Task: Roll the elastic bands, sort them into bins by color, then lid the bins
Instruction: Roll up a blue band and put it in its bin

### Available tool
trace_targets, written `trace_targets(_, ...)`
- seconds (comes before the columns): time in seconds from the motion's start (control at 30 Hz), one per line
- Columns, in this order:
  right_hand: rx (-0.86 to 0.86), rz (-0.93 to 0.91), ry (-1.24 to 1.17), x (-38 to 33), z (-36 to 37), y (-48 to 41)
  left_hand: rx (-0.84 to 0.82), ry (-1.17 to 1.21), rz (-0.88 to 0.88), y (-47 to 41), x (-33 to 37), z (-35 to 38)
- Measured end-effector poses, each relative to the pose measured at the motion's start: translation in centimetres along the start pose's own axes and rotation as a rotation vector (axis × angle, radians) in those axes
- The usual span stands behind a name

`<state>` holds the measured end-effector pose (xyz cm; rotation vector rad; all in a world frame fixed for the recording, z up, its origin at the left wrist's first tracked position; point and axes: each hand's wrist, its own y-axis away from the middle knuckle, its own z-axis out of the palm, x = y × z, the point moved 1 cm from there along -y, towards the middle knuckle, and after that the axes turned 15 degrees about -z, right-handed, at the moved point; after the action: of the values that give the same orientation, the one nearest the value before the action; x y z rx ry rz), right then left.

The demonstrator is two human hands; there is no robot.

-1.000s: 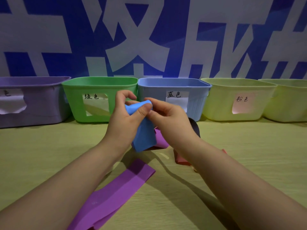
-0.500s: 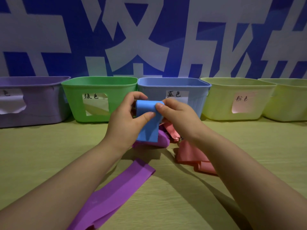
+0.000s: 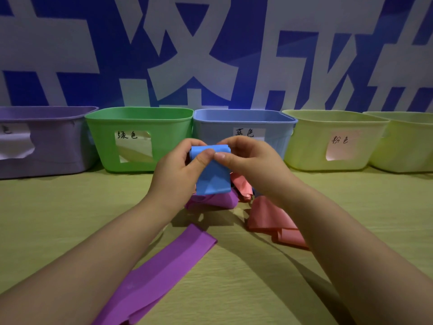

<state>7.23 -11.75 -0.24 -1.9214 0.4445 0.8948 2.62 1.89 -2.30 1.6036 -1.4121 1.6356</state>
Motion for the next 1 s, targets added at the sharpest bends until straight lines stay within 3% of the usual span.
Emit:
trace_targets(0.13,0.021,0.041,0.061,0.38,-0.14,-0.19,-0.098,-0.026,-0.008,0.10,0.00,0.20)
trace_targets(0.33,0.047,0.139,0.068,0.19,-0.40,-0.23,-0.030,-0.079,0.017,0.10,0.00,-0.01)
trace_targets(0.53,0.023,0.052,0.040,0.00,-0.20,0.03,0.017,-0.070,-0.012,0.04,0.11,-0.26)
trace_targets(1.0,0.055,0.144,0.017,0.31,-0.07,-0.15,0.018,-0.085,0.055,0.32,0.53,-0.07)
